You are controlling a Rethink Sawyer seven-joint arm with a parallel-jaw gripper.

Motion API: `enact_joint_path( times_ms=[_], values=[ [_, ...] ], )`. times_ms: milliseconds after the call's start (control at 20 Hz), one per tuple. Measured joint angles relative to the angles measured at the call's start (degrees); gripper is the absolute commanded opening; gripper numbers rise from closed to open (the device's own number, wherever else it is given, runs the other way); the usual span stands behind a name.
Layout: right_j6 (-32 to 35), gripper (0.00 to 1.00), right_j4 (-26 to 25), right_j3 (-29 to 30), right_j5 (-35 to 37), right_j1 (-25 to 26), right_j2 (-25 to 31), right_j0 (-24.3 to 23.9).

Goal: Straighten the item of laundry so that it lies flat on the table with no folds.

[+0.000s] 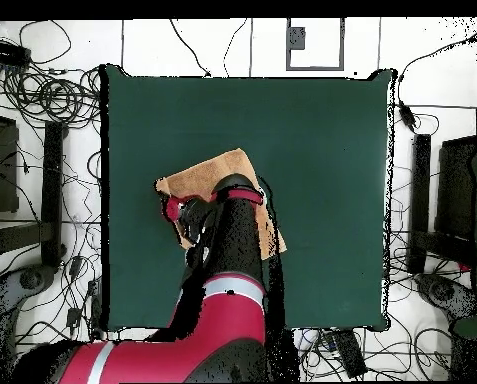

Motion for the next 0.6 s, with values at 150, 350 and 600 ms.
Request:
enact_joint_path(
  times_ms=[150,350,600],
  values=[
    [0.0,1.00,1.1,0.4,0.0,0.0,0.3,-0.2],
    [0.0,1.00,1.6,0.6,0.0,0.0,0.6,-0.3],
    [0.0,1.00,1.8,1.3,0.0,0.0,1.2,-0.4]
  ],
)
